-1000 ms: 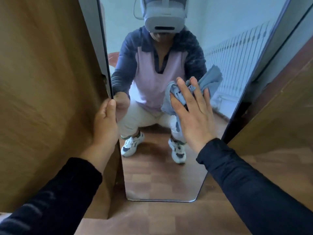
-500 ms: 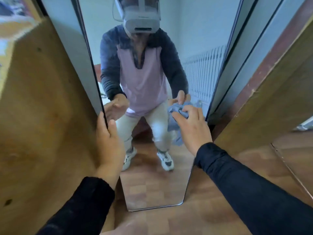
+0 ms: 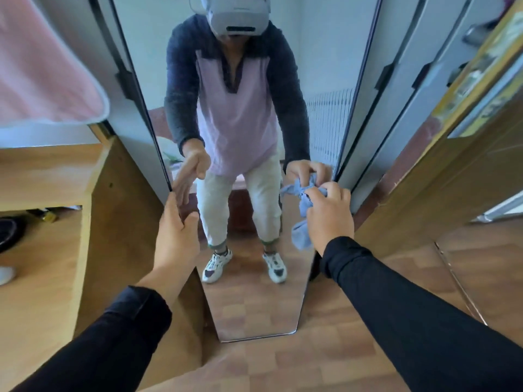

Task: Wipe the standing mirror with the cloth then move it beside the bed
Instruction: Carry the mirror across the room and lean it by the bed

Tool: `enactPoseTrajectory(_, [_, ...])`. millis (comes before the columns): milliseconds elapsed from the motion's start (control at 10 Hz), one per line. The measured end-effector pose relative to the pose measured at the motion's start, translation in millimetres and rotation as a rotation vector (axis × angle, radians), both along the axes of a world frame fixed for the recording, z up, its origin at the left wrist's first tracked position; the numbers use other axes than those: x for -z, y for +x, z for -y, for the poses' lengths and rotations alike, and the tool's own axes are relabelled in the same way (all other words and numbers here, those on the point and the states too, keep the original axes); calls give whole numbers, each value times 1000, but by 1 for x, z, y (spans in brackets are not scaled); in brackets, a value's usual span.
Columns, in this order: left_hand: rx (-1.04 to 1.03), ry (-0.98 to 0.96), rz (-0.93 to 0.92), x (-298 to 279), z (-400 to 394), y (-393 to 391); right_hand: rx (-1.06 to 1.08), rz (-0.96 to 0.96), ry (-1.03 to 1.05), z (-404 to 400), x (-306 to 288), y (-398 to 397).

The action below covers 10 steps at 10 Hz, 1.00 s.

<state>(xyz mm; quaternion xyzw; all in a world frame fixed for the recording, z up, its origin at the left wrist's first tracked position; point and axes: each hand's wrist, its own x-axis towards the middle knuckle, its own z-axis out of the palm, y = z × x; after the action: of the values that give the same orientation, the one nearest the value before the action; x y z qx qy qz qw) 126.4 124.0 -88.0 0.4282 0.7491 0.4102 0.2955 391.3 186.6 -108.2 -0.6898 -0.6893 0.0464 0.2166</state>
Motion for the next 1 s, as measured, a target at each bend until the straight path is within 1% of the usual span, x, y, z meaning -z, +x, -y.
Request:
enactPoseTrajectory(100, [-7,-16,4,-22,-5,0,22,4,-24,-9,-37,5])
enactPoseTrajectory(200, [-25,-71,3,-42,-10,-2,21,-20,-63,-18,-68,15])
enactPoseTrajectory(300, [-37,-114,17,-63,-12,-2,-26,-60,-113,-23,-94,21])
enactPoseTrajectory(400, [-65,-125,54,-82,-11,-1,-23,-138,-169,-27,-116,26])
enactPoseTrajectory(600, [-107,-163,18,-97,-24,-17,14,-181,-224,-34,-145,30])
enactPoseTrajectory(800, [-73,-237,1,-103,-50,-34,145,-172,-253,-41,-162,39])
enactPoseTrajectory(900, [-49,-294,-10,-120,-54,-32,145,-138,-269,-48,-174,43])
enactPoseTrajectory(1000, [-17,-284,-41,-123,-65,-42,156,-119,-253,-59,-184,44])
